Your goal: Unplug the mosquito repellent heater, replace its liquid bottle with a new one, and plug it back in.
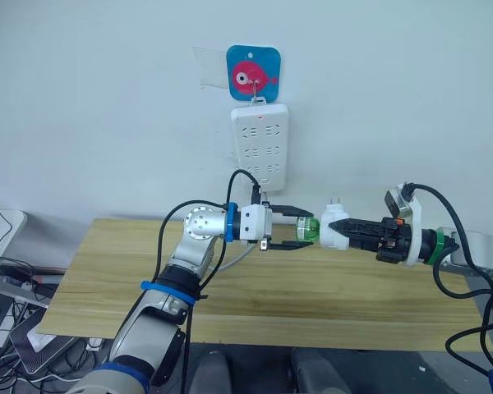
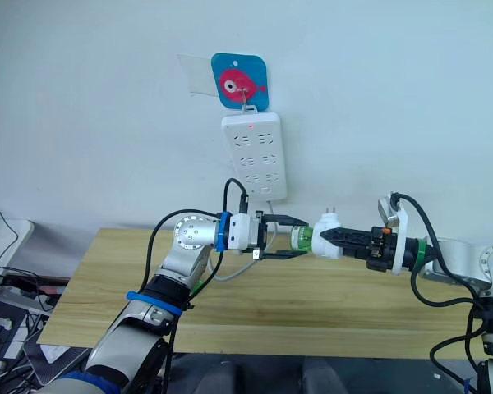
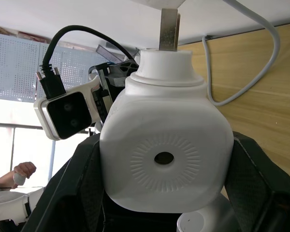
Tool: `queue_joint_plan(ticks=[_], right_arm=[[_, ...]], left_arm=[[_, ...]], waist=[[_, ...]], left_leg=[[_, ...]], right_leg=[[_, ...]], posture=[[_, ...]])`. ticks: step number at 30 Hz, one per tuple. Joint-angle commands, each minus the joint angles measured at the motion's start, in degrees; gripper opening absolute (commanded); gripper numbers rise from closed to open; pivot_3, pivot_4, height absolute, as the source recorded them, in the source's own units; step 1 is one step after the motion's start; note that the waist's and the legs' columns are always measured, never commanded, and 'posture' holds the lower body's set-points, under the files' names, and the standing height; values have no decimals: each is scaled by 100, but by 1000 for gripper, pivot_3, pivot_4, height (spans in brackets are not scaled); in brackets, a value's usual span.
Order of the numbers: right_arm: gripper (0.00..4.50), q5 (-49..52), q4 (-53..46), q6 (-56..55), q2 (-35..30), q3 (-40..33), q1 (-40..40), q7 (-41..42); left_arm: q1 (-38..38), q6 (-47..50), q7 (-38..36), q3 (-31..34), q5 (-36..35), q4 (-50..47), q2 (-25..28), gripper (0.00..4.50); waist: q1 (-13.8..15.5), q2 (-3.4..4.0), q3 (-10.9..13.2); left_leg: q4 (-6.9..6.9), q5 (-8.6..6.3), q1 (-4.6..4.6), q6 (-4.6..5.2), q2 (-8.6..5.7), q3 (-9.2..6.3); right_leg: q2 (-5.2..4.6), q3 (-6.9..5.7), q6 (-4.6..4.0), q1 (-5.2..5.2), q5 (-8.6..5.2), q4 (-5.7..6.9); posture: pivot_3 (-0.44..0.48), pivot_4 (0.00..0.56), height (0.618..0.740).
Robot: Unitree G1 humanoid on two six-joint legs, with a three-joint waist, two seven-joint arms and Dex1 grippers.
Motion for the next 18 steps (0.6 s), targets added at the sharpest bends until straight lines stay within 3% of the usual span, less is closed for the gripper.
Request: queue_joint_plan(ticks=[1,6,10,12,15,17,18], right_arm=[[2979,130,-415,45,-323,4,21,145],[2979,130,-696,-1,-631,167,155,366],[2979,-27,-818,-13,-766,298,144,582],[2979,-63,-831,-56,-791,362,121,647],[2979,-10,-842,-142,-832,429,90,695],[2979,60,-853,-206,-859,459,87,689],[2979,93,-864,-237,-877,472,99,687]], left_arm=[[-78,1565,-13,80,-759,-639,-86,2289],[-442,5959,-71,125,-2042,-1256,353,2289],[-1307,9510,-161,379,-3100,-463,540,2289],[-1635,10241,-310,402,-3260,25,562,2289],[-1789,10367,-560,222,-3227,159,596,2289],[-1798,10226,-603,195,-3156,156,553,3058],[-1787,10138,-595,205,-3125,147,518,3214]], waist=[[-2,1,1],[-22,3,2],[-22,35,25],[-25,34,26],[-25,34,27],[-25,34,29],[-24,34,29]], left_leg=[[1,0,-2,0,0,-1],[14,0,-27,1,0,-48],[73,-1,-77,5,3,-137],[84,-1,-77,6,-4,-143],[88,0,-75,5,-5,-143],[88,0,-75,5,-4,-143],[87,0,-75,4,-3,-143]], right_leg=[[-1,-1,0,0,0,0],[0,-44,0,-6,0,-3],[12,-124,0,-8,-2,13],[11,-127,2,-6,-3,27],[11,-128,2,-5,-3,32],[11,-128,1,-6,-3,32],[11,-128,0,-6,-3,31]], posture=[[54,159,740],[56,160,740],[55,158,740],[45,157,740],[41,157,740],[37,156,740],[37,156,740]])
